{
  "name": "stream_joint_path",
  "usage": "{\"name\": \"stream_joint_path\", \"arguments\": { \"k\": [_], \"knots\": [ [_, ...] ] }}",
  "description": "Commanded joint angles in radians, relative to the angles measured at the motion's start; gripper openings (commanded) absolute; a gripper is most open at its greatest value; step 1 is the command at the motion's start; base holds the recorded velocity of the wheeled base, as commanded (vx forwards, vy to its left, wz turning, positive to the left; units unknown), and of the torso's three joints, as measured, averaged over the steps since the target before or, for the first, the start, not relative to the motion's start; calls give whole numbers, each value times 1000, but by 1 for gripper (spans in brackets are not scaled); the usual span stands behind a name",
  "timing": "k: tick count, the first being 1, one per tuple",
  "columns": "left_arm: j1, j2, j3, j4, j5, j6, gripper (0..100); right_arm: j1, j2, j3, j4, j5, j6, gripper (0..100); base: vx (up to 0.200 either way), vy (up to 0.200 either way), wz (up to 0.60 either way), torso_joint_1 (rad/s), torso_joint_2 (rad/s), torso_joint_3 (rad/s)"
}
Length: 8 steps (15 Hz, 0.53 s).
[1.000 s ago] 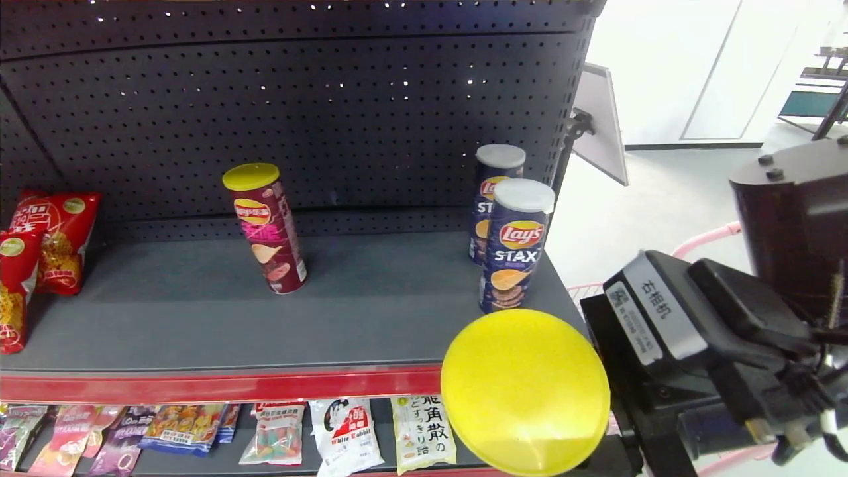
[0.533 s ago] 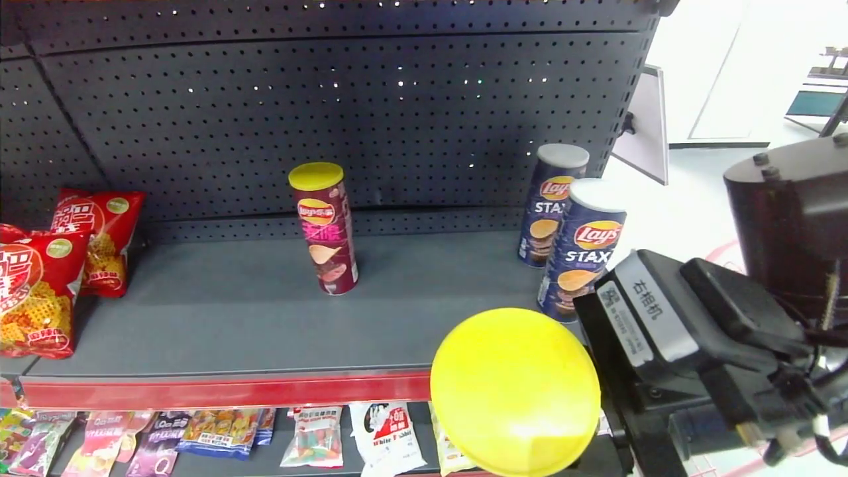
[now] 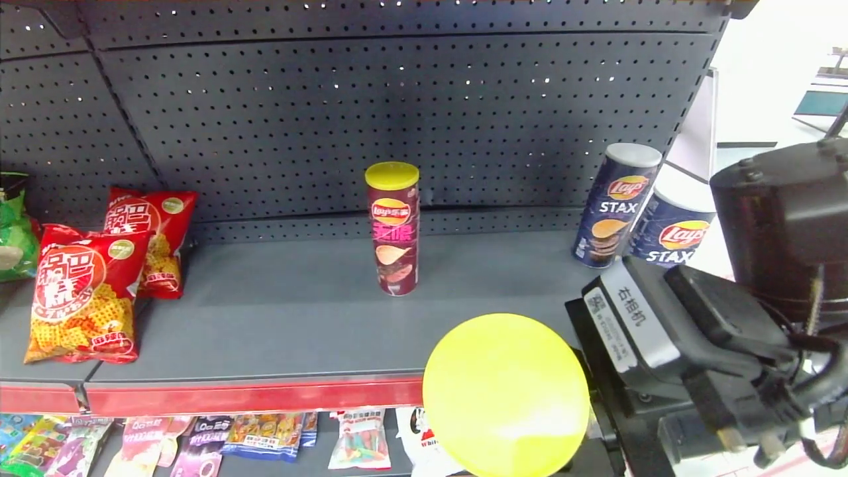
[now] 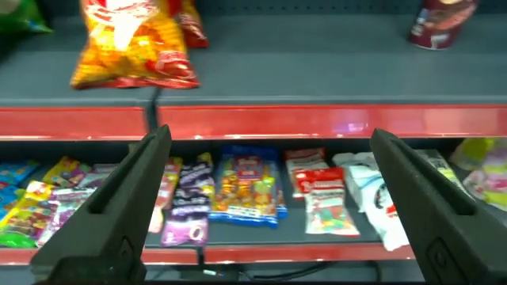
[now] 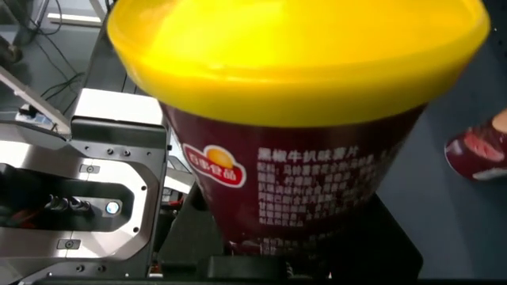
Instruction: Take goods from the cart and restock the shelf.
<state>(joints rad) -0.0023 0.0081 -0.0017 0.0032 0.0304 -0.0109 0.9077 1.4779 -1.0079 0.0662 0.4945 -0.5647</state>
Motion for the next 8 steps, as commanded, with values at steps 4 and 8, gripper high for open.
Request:
{"name": "stream_joint_path", "arguments": {
  "k": [4, 8],
  "knots": [
    [-1, 0, 0, 1, 0, -1, 100, 0, 7, 11, -19, 3, 0, 0, 0, 100, 0, 2, -1, 0],
    [-1, 0, 0, 1, 0, -1, 100, 0, 7, 15, -25, 3, 0, 0, 0, 0, 0, 0, 0, 0]
  ]
}}
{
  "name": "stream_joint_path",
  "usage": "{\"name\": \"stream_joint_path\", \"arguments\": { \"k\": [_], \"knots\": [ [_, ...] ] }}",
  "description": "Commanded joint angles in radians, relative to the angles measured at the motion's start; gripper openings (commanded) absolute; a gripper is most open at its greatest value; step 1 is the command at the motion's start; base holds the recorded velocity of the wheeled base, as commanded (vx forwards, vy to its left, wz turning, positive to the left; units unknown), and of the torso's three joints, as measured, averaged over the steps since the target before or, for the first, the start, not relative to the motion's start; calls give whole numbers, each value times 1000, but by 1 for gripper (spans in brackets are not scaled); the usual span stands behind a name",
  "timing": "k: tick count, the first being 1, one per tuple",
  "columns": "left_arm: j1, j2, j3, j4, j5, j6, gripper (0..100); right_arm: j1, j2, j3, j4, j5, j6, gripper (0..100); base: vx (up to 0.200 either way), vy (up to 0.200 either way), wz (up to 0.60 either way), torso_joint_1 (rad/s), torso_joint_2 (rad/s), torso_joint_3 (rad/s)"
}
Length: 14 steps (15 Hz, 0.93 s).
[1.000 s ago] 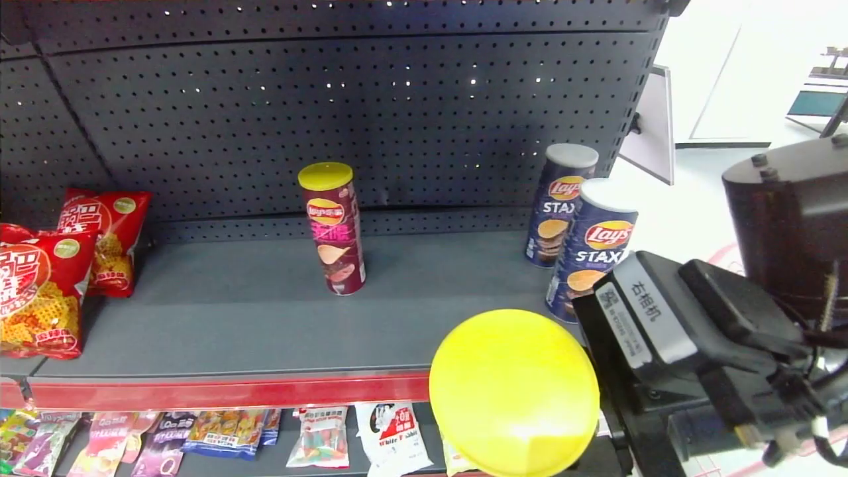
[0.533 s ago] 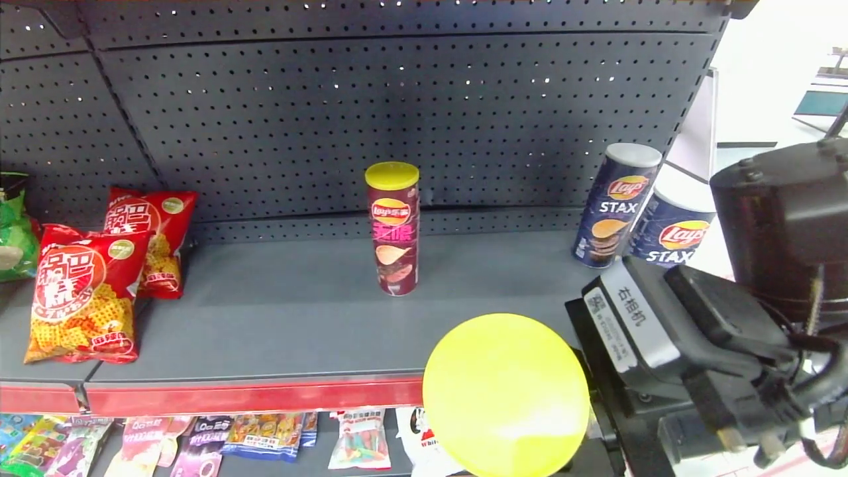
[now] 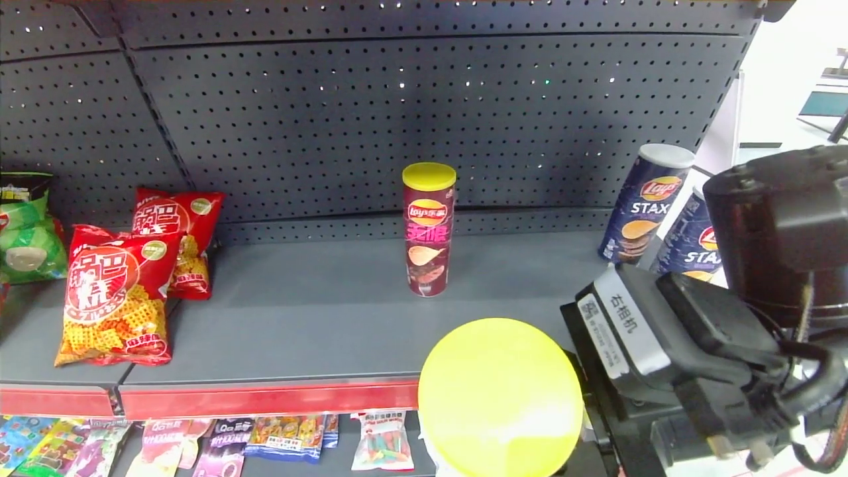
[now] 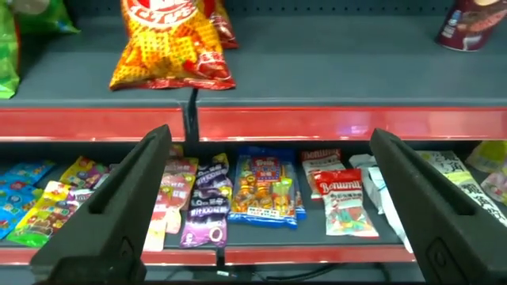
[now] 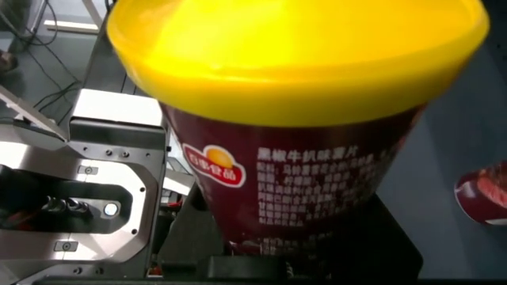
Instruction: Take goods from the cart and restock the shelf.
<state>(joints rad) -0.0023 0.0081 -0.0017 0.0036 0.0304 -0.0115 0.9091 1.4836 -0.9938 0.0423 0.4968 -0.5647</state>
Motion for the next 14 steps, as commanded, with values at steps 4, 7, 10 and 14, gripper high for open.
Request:
{"name": "stream_joint_path", "arguments": {
  "k": [4, 7, 10, 14],
  "knots": [
    [-1, 0, 0, 1, 0, -1, 100, -1, 3, 0, -2, 0, 0, 0, 0, 0, 0, 0, 0, 0],
    [1, 0, 0, -1, 0, -1, 100, -1, 3, 1, -4, 0, 0, 0, 0, 0, 0, 0, 0, 0],
    [-1, 0, 0, -1, 0, -1, 100, -3, 1, 3, -4, 0, 0, 0, 0, 0, 0, 0, 0, 0],
    [1, 0, 0, -1, 0, -1, 100, -3, -2, 7, -4, 0, 0, 0, 0, 100, 0, 0, 2, 1]
  ]
}}
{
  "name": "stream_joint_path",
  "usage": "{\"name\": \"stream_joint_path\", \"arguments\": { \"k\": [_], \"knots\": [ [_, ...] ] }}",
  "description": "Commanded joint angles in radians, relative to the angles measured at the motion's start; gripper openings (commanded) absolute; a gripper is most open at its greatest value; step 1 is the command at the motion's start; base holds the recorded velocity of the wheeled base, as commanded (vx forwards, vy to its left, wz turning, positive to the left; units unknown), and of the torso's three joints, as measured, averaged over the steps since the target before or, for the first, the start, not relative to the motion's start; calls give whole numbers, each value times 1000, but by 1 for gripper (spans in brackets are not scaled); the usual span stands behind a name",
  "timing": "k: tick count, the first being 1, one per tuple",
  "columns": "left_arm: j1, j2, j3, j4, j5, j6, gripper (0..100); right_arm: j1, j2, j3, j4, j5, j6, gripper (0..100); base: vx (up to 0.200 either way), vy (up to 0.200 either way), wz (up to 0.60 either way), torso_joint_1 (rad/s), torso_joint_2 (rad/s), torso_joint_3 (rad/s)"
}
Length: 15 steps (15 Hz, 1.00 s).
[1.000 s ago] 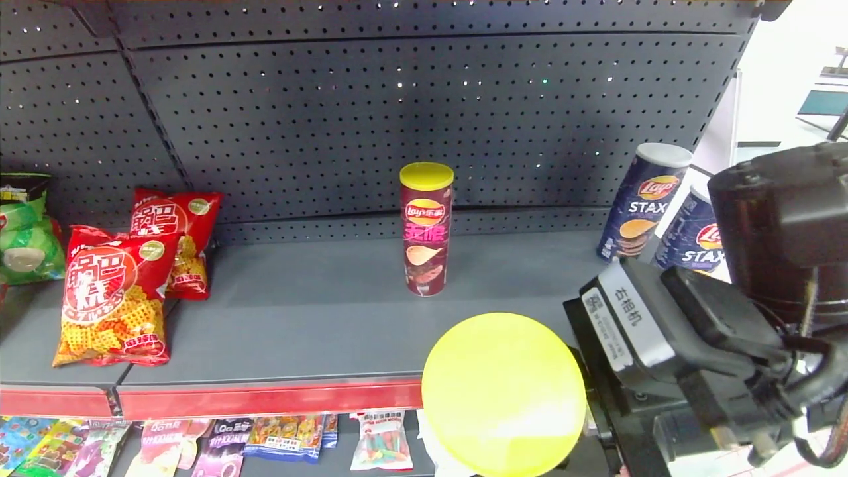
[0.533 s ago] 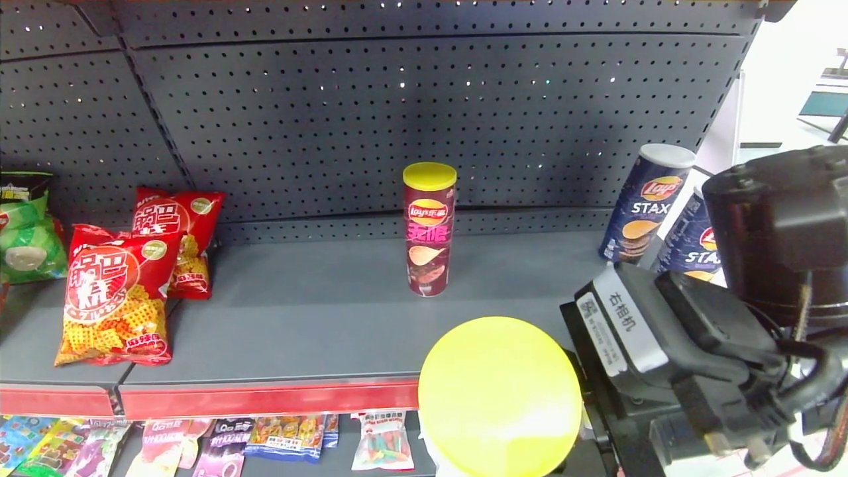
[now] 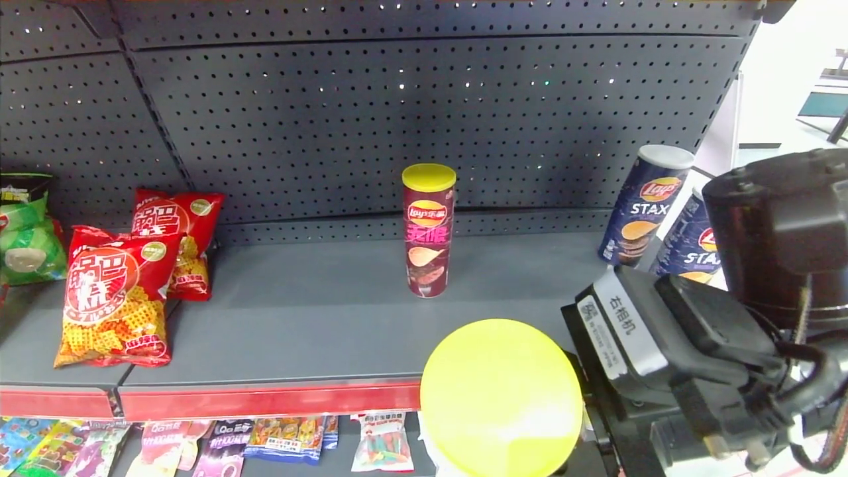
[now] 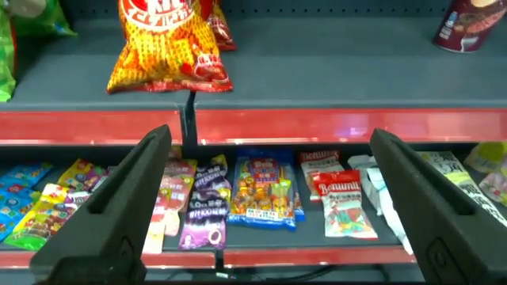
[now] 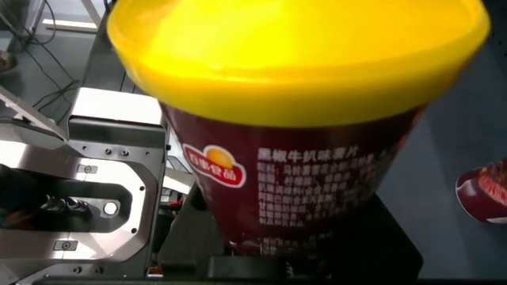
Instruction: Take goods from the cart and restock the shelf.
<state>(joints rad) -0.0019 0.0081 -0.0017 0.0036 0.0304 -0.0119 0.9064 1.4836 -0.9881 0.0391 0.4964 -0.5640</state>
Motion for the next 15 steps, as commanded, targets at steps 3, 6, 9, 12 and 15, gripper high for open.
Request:
{"name": "stream_joint_path", "arguments": {
  "k": [3, 6, 9, 12, 15],
  "knots": [
    [0, 0, 0, -1, 0, 0, 100, 0, 0, 0, -1, 1, 0, 0, 0, 133, 0, 0, 0, 3],
    [0, 0, 0, -1, 0, 0, 100, 0, -2, 0, -1, 1, 0, 0, 0, 0, 0, 0, 0, 0],
    [-1, 0, 0, -1, 0, 0, 100, 0, -2, 2, -1, 1, 0, 0, 0, 0, 0, 0, 0, 0],
    [-1, 0, 0, -1, 0, 0, 100, 0, 0, 2, -1, 1, 0, 0, 0, 0, 0, 0, 0, 0],
    [0, 0, 0, -1, 0, 0, 100, -3, -5, 14, -1, 2, 0, 0, 0, 0, 0, 0, 0, 0]
  ]
}}
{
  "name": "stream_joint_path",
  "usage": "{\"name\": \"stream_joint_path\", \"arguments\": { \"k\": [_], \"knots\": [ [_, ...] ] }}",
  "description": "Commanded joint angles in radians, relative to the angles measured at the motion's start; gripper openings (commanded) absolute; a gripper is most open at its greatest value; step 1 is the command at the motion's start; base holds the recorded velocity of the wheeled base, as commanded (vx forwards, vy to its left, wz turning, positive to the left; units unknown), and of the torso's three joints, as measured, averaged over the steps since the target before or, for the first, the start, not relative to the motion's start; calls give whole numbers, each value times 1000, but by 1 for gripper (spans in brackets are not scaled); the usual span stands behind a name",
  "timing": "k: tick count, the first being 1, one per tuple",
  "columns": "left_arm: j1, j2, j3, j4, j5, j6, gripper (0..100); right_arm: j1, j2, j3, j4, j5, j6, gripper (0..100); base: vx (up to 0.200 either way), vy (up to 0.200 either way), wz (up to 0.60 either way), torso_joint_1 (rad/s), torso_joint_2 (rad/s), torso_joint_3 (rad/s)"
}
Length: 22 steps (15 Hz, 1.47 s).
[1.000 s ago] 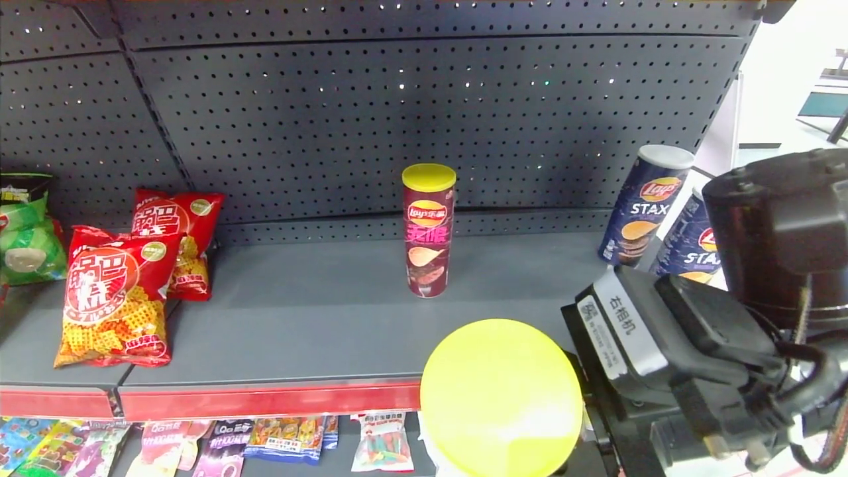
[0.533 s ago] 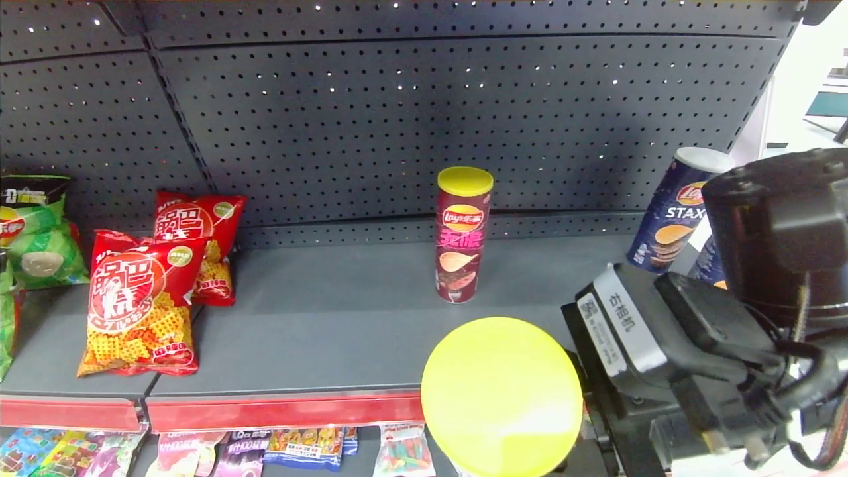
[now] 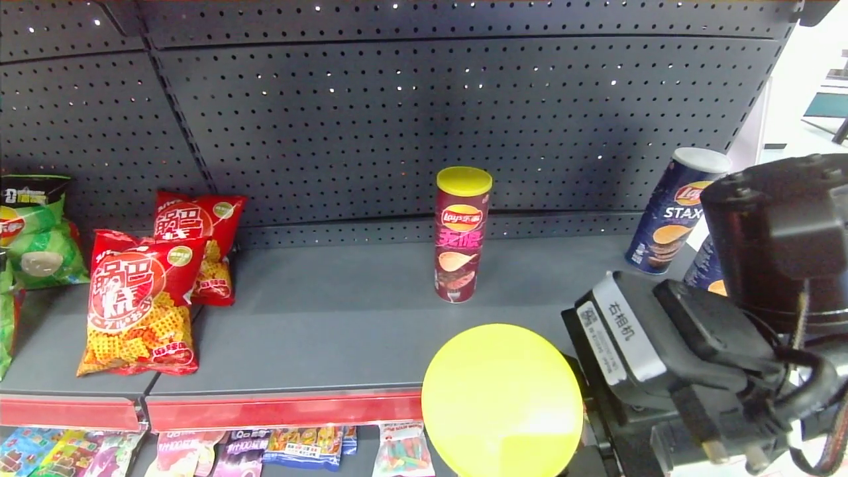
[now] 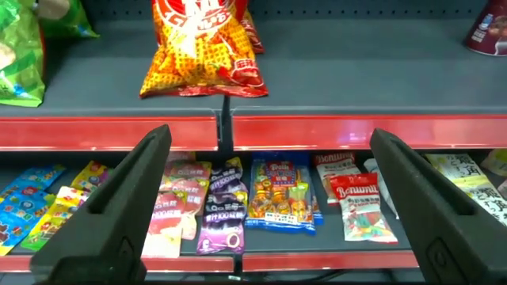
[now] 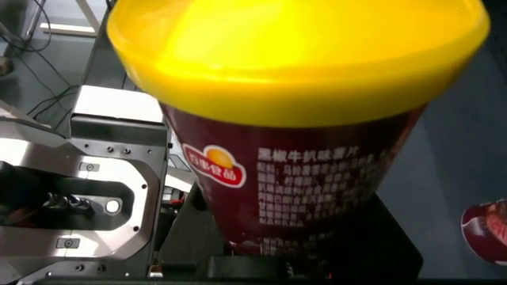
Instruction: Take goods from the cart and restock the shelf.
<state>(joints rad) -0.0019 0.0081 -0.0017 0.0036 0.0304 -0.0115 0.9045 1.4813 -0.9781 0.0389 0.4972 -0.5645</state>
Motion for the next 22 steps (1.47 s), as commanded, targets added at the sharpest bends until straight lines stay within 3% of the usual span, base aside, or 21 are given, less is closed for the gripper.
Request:
{"name": "stream_joint_path", "arguments": {
  "k": [1, 17, 22],
  "knots": [
    [0, 0, 0, 1, 0, -1, 100, -2, -4, 9, -1, 1, -2, 0, 0, 0, 0, 0, 0, 0],
    [0, 0, 0, -1, -1, 2, 100, -9, -22, 55, -51, 3, 1, 0, 0, 0, 0, 0, 0, 0],
    [-1, 0, 0, -1, 0, -1, 100, -15, -24, 64, -53, 3, 0, 0, 0, -120, 0, -1, 2, 1]
  ]
}}
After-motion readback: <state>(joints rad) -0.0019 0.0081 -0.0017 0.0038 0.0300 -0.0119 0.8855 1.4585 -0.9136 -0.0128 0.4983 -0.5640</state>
